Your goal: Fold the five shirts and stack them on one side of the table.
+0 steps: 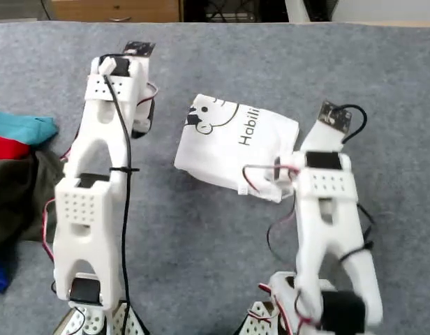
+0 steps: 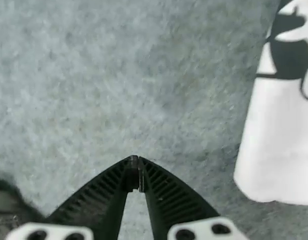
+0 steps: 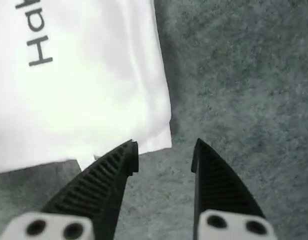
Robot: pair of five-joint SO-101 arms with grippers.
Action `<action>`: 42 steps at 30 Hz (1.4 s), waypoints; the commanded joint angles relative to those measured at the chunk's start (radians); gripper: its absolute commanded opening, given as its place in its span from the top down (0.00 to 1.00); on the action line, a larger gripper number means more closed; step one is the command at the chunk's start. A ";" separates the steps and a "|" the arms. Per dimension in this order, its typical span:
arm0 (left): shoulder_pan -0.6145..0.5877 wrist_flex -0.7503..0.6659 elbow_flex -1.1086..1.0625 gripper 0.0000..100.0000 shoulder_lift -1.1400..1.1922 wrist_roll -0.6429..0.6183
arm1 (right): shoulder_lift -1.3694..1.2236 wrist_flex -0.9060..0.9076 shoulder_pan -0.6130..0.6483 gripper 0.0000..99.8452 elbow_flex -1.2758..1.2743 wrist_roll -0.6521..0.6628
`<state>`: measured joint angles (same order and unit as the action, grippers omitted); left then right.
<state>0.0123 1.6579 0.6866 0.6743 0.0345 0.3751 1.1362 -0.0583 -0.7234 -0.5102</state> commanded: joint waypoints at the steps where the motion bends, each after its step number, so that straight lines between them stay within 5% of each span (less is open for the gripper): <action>1: -0.038 -0.123 -0.248 0.97 -0.149 0.009 | -0.143 -0.003 0.014 0.80 0.142 -0.066; 12: -0.061 -0.624 -1.003 0.97 -0.404 0.009 | -0.638 -0.037 0.080 0.58 0.429 -0.094; 21: -0.071 -0.690 -1.086 0.97 -0.483 0.011 | -0.794 -0.018 0.104 0.60 0.498 -0.140; 30: -0.071 -0.689 -1.086 0.97 -0.483 0.014 | -0.794 0.014 0.104 0.86 0.506 -0.129; 42: -0.071 -0.689 -1.086 0.97 -0.483 0.015 | -0.791 0.014 0.101 0.87 0.506 -0.103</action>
<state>-0.0460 0.9705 -0.3844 0.2140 0.0391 -0.3874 1.1469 0.0215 -0.2202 -0.6283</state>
